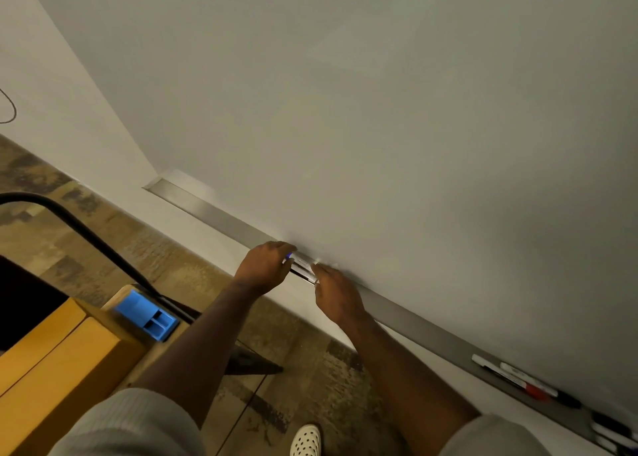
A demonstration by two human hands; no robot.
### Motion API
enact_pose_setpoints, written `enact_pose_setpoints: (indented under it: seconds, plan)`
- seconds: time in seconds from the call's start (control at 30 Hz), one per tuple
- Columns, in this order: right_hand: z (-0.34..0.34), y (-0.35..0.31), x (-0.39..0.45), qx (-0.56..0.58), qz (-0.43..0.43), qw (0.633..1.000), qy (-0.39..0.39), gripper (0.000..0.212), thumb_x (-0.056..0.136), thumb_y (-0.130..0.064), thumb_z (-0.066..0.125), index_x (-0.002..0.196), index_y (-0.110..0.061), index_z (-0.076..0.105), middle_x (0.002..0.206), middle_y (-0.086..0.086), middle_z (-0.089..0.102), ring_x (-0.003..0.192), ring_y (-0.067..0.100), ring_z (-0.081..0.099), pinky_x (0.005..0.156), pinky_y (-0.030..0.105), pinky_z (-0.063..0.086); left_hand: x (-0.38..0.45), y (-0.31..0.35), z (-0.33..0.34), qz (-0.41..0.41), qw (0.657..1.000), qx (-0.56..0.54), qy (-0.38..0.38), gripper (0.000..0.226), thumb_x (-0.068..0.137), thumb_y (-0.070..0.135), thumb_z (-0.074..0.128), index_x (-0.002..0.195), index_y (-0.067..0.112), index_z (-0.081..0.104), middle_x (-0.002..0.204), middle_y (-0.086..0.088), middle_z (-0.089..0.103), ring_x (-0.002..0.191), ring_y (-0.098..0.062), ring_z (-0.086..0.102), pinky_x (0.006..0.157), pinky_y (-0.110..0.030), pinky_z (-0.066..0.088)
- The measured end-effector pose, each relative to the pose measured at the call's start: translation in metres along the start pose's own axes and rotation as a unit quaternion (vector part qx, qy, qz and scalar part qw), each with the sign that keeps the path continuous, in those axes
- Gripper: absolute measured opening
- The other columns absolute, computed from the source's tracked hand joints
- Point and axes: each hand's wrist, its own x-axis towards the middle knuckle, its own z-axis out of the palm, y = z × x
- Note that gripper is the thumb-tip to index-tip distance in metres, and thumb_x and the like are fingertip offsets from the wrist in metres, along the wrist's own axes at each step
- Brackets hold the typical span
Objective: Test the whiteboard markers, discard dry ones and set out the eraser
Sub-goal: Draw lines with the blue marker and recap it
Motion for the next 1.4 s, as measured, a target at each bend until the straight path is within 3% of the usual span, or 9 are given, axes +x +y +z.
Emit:
enact_pose_setpoints:
  seconds: [0.2, 0.53, 0.8, 0.97, 1.4]
  plan:
    - [-0.010, -0.001, -0.012, -0.012, 0.009, 1.000, 0.003, 0.046, 0.102, -0.021, 0.051, 0.146, -0.011, 0.046, 0.147, 0.007, 0.054, 0.136, 0.022, 0.049, 0.108, 0.032, 0.042, -0.014, 0.018, -0.005, -0.001, 1.000, 0.004, 0.028, 0.040, 0.101, 0.043, 0.048, 0.123, 0.016, 0.066, 0.118, -0.007, 0.072, 0.106, -0.029, 0.067, 0.084, -0.039, 0.056]
    - [-0.040, 0.033, -0.068, -0.042, 0.035, 0.998, 0.032, 0.056, 0.105, -0.045, 0.042, 0.151, -0.013, 0.041, 0.153, 0.006, 0.047, 0.141, 0.021, 0.044, 0.111, 0.031, 0.038, -0.035, 0.090, 0.011, -0.041, 0.999, -0.006, 0.009, 0.087, 0.096, 0.072, 0.009, 0.136, 0.013, 0.059, 0.136, -0.008, 0.063, 0.128, -0.030, 0.056, 0.108, -0.045, 0.044]
    - [-0.063, 0.076, -0.121, -0.054, 0.077, 0.994, 0.054, 0.060, 0.104, -0.049, 0.039, 0.153, -0.015, 0.037, 0.156, 0.006, 0.044, 0.144, 0.022, 0.041, 0.114, 0.034, 0.038, -0.039, 0.160, 0.030, -0.022, 0.999, 0.002, -0.026, 0.073, 0.099, 0.066, 0.021, 0.137, 0.016, 0.057, 0.138, -0.005, 0.061, 0.133, -0.026, 0.053, 0.114, -0.044, 0.036]
    - [-0.075, 0.108, -0.160, -0.052, 0.099, 0.991, 0.076, 0.060, 0.105, -0.050, 0.036, 0.153, -0.014, 0.036, 0.156, 0.006, 0.043, 0.144, 0.022, 0.040, 0.115, 0.034, 0.037, -0.042, 0.209, 0.044, 0.008, 0.999, -0.007, -0.041, 0.067, 0.098, 0.062, 0.030, 0.136, 0.015, 0.058, 0.138, -0.006, 0.062, 0.131, -0.027, 0.055, 0.111, -0.044, 0.040]
    - [-0.120, 0.229, -0.302, -0.055, 0.184, 0.959, 0.209, 0.052, 0.097, -0.043, 0.049, 0.132, -0.008, 0.063, 0.128, 0.012, 0.068, 0.119, 0.028, 0.064, 0.099, 0.039, 0.052, -0.039, 0.354, 0.085, 0.137, 0.986, -0.044, -0.085, 0.074, 0.097, 0.069, 0.021, 0.137, 0.018, 0.058, 0.137, -0.003, 0.062, 0.128, -0.024, 0.056, 0.108, -0.040, 0.042]
